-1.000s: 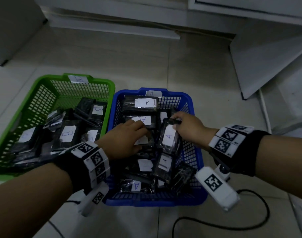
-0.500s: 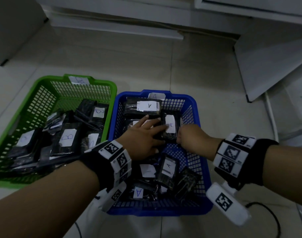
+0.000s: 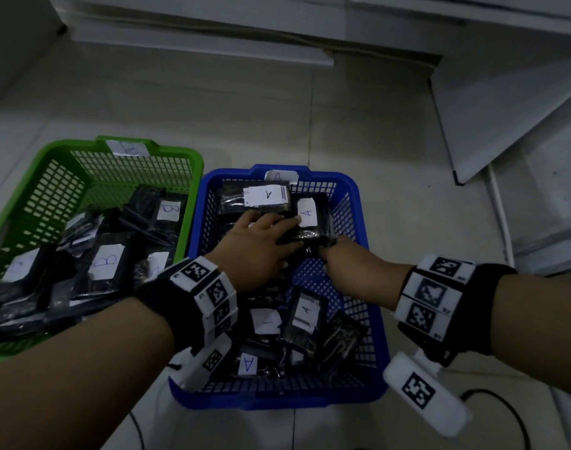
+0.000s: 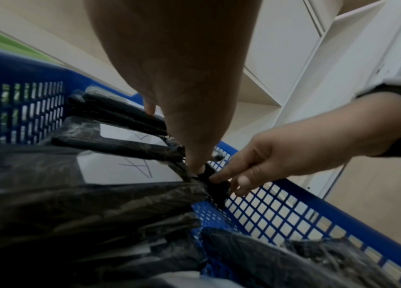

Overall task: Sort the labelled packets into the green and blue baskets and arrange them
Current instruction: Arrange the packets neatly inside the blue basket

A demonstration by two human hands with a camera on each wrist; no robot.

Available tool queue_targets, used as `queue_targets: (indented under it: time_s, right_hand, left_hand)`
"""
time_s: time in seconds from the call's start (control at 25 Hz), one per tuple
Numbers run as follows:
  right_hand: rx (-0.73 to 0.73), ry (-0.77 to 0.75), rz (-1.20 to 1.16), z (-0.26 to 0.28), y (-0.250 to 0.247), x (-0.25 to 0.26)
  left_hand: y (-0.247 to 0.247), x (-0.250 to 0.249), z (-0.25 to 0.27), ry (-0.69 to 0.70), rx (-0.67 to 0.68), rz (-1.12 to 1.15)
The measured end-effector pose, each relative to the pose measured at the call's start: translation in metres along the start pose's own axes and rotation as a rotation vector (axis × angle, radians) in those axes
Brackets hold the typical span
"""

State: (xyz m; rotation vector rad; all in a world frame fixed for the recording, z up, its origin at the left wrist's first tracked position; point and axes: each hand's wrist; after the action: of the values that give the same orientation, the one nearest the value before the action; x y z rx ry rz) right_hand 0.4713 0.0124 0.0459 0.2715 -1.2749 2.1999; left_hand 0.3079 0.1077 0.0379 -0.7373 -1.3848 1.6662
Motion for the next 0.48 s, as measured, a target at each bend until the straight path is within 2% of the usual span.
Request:
queue_targets:
  time_s: [0.12,0.2,0.28,0.36,0.4,0.48]
  right_hand:
    - [0.029,0.042,-0.077,0.001,0.000,0.000]
    - [-0.002,0.114,-0.163,0.000,-0.010,0.001]
    - [-0.197,0.162,-0.508,-0.001,-0.021,0.004]
    - [-0.343,0.159,-0.861,0.002,-0.024,0.008]
    - [-0.352,0.159,-0.977,0.007,-0.024,0.012]
    - [-0.328,0.133,-0.907,0.015,-0.021,0.013]
  left_hand:
    - [0.002,0.005,0.002,0.006,-0.016,0.033]
    - [0.002,0.003,0.004,0.001,-0.014,0.066]
    - [0.000,0.002,0.010,0.012,-0.024,0.133]
    - [-0.001,-0.001,0.018,0.096,-0.064,0.151]
    - [-0.002,-0.003,0.023,0.160,-0.092,0.137]
    - [-0.003,-0.007,0.031,0.277,-0.141,0.168]
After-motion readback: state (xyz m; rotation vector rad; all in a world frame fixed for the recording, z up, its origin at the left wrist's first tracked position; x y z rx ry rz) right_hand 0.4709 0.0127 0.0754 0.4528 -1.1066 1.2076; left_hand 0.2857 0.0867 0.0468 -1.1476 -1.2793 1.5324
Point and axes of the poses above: each hand's wrist, its own z-axis away from the middle knuckle, its own y-axis out of the palm, x = y × z, and after that the axes turned 7 degrees about -y, right-handed
